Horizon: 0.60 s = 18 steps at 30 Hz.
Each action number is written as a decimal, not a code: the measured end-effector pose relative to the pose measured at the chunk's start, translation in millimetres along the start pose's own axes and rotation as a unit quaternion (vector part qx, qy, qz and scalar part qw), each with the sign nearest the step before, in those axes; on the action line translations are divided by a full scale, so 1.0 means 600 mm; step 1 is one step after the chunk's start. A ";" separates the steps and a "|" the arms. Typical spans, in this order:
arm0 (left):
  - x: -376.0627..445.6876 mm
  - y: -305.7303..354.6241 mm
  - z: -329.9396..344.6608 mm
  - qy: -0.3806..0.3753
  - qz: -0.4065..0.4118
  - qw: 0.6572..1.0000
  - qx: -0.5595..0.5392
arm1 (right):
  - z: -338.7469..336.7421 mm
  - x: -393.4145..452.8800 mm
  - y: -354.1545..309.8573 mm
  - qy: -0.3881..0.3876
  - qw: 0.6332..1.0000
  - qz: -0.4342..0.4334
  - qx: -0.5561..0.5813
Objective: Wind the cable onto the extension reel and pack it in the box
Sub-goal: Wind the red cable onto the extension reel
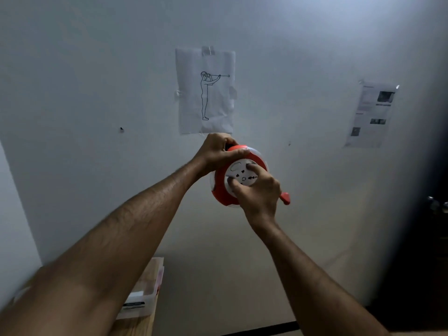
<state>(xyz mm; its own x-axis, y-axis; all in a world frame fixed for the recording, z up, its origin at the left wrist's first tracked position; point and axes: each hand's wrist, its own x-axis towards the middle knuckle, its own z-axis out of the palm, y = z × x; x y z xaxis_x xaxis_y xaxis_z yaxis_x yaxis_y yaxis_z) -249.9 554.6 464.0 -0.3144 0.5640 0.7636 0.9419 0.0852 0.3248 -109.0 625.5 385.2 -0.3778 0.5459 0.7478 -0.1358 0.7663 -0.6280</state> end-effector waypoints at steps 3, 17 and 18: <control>0.001 0.007 0.002 -0.012 0.013 1.000 0.005 | 0.015 -0.011 -0.006 0.044 0.990 0.118 0.068; -0.012 0.000 0.015 -0.061 0.041 0.997 0.034 | 0.030 -0.024 -0.047 0.040 0.776 0.484 0.403; -0.013 0.001 0.016 -0.062 0.043 0.997 0.035 | 0.028 -0.026 -0.051 0.043 0.774 0.485 0.404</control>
<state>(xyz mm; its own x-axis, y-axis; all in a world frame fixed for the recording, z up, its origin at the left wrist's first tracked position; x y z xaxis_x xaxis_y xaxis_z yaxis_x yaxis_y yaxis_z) -245.6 558.4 453.2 -0.2185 0.6685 0.7108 0.9722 0.0865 0.2175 -114.3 588.0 388.9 -0.6036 0.7788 -0.1707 -0.3683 -0.4623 -0.8067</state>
